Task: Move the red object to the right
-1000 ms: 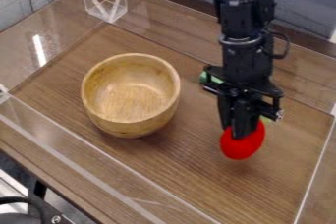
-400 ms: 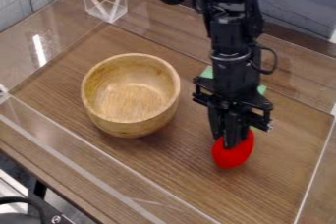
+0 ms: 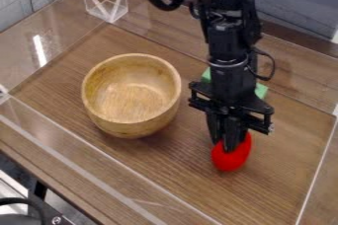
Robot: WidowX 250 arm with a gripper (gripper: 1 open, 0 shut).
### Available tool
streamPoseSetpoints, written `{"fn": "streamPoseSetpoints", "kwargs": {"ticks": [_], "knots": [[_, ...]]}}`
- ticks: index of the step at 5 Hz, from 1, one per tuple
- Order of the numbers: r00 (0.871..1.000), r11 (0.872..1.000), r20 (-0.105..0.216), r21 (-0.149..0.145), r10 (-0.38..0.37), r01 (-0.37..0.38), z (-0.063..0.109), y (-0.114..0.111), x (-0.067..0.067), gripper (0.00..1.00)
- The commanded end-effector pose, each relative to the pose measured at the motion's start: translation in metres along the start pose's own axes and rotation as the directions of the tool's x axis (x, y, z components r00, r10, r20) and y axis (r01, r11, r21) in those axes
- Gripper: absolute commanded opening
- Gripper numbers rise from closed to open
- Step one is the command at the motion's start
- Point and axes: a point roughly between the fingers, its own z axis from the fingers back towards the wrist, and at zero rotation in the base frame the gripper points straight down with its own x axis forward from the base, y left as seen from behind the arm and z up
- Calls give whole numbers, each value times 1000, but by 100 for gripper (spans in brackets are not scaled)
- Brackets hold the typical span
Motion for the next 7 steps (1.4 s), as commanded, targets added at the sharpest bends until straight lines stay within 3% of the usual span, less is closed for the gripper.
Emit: {"fn": "streamPoseSetpoints", "kwargs": {"ticks": [1, 2, 4, 5, 6, 7], "knots": [[998, 1000, 57, 7, 1, -2, 17, -6, -1, 100], [998, 1000, 62, 14, 19, -20, 21, -7, -6, 100], [997, 998, 65, 35, 42, -45, 12, -1, -8, 100], [996, 997, 71, 45, 60, -63, 13, 10, -11, 100], [993, 995, 89, 57, 75, -81, 19, 20, -13, 100], [988, 992, 118, 71, 96, -104, 36, 26, -13, 100]]}}
